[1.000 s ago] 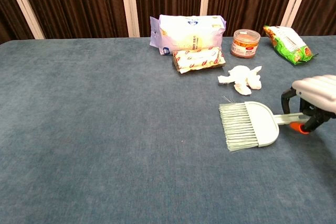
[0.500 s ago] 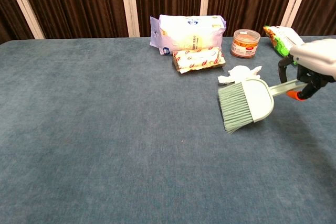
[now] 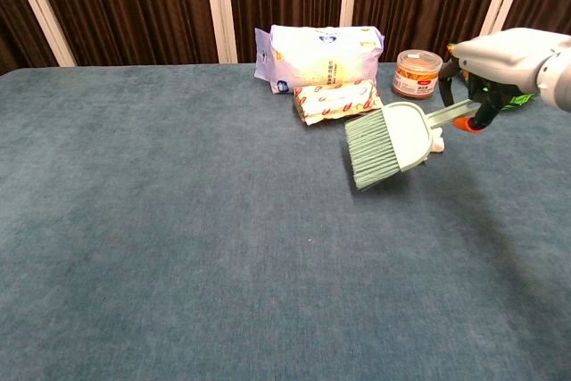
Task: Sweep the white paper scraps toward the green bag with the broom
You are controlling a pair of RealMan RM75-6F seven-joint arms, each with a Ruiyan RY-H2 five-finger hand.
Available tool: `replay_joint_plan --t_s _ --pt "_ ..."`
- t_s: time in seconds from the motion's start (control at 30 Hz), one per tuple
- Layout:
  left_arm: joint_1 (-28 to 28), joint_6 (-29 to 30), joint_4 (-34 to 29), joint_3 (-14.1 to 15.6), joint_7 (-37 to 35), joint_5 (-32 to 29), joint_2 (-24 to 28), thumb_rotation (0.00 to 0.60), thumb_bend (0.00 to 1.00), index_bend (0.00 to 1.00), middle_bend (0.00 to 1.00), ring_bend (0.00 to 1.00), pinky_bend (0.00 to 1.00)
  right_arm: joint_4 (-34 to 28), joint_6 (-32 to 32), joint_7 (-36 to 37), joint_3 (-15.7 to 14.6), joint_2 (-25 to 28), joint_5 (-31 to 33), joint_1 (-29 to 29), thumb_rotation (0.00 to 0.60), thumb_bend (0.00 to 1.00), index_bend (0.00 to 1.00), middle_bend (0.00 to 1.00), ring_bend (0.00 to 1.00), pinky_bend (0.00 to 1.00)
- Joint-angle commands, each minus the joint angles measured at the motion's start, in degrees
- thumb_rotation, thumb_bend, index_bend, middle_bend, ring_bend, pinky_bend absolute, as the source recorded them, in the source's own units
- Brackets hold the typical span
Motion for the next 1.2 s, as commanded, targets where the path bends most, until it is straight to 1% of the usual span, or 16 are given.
replay_joint_plan --t_s 0.03,0.17,0.27,0.43,0.53,0.77,0.87,0.97,1.13,1.2 --pt "-0.1 -0.2 -0.1 -0.2 -0.3 -0.2 0.1 0.6 0.0 0.0 0.0 0.0 0.0 3.1 -1.9 -0.9 0.1 -1.4 1.8 1.8 0.6 0.66 0.86 1.0 1.0 0.97" --pt "-0.3 -0.5 -0.2 -0.3 -0.7 -0.4 0.2 0.6 0.0 0.0 0.0 0.0 0.0 7.0 -3.6 -1.6 -0.3 -2.8 3.7 3.5 0.6 0.66 0.86 1.0 1.0 0.97" --pt "-0.3 -0.5 -0.4 -0.3 -1.0 -0.4 0.3 0.6 0.0 0.0 0.0 0.0 0.0 10.7 -4.7 -2.6 -1.2 -3.5 4.9 4.5 0.6 0.66 0.86 1.0 1.0 0.97" --pt "-0.3 -0.6 -0.5 -0.2 -1.2 -0.5 0.4 0.6 0.0 0.0 0.0 0.0 0.0 15.3 -4.4 -4.4 -2.4 -3.1 5.9 4.8 0.6 0.66 0.86 1.0 1.0 0.97" --pt "-0.2 -0.5 -0.5 -0.2 -1.3 -0.5 0.5 0.6 0.0 0.0 0.0 0.0 0.0 17.4 -4.0 -5.3 -2.7 -1.8 7.0 4.6 0.6 0.66 0.87 1.0 1.0 0.97" --pt "-0.1 -0.1 -0.7 -0.1 -1.2 -0.1 0.5 0.6 0.0 0.0 0.0 0.0 0.0 20.4 -2.7 -7.0 -3.3 4.2 8.8 3.3 0.6 0.66 0.88 1.0 1.0 0.97" --pt "-0.1 -0.1 -0.7 0.0 -1.0 0.0 0.5 0.6 0.0 0.0 0.0 0.0 0.0 20.4 -1.9 -7.6 -3.5 6.4 8.7 2.9 0.6 0.66 0.88 1.0 1.0 0.97" --pt "-0.2 0.0 -0.7 0.0 -0.9 0.2 0.4 0.6 0.0 0.0 0.0 0.0 0.0 18.4 -0.7 -6.7 -3.1 8.9 8.0 2.4 0.6 0.66 0.88 1.0 1.0 0.97" --pt "-0.3 0.1 -0.8 0.1 -0.7 0.7 0.2 0.6 0.0 0.0 0.0 0.0 0.0 10.8 1.6 -3.6 -1.6 13.1 5.4 2.0 0.6 0.66 0.88 1.0 1.0 0.97" --pt "-0.4 0.1 -0.9 0.2 -0.6 0.9 0.2 0.6 0.0 0.0 0.0 0.0 0.0 7.3 2.3 -3.1 -1.4 14.4 4.1 2.1 0.6 0.66 0.88 1.0 1.0 0.97"
